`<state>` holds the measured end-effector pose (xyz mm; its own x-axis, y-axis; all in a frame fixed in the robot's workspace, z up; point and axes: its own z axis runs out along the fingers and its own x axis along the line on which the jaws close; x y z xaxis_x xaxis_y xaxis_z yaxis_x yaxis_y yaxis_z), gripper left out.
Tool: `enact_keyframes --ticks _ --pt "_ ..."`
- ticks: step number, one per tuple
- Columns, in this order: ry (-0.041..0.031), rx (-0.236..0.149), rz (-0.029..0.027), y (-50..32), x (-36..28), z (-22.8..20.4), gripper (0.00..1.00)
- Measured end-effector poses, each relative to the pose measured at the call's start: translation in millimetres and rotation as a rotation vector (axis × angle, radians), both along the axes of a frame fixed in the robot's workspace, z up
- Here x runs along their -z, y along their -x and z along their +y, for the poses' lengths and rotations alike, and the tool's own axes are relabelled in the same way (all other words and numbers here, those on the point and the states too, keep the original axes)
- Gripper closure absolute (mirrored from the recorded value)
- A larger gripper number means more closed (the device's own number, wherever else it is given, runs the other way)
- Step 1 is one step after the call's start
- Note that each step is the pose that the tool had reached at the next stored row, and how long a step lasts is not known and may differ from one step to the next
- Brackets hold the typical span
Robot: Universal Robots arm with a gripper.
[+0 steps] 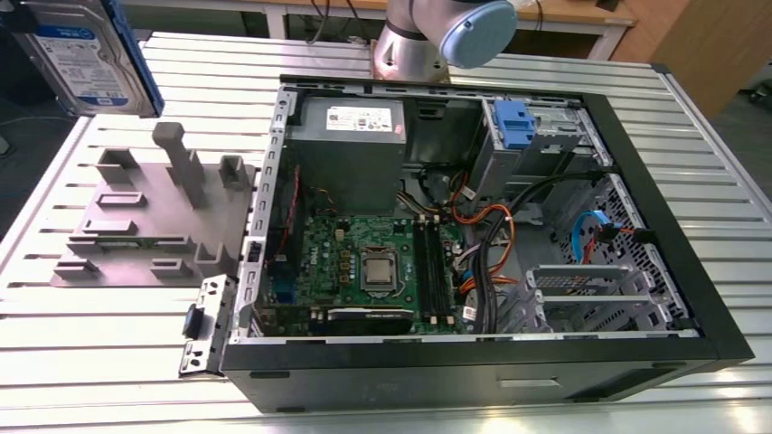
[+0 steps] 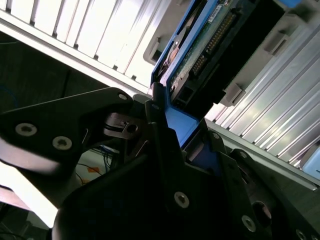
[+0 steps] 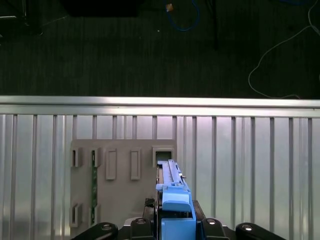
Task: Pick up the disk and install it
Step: 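Pick up the disk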
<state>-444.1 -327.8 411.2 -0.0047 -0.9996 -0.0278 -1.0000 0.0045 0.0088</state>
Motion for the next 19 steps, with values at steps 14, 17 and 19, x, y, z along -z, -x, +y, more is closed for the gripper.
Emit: enact_keyframes --ticks 14,17,19 --pt "0.0000 0.000 -0.0001 0.0 -27.2 0.0 0.64" --pt "0.0002 0.000 -0.0001 0.0 -33.7 0.0 0.64" --pt "0.0003 0.000 0.0000 0.0 -37.6 0.0 0.64"
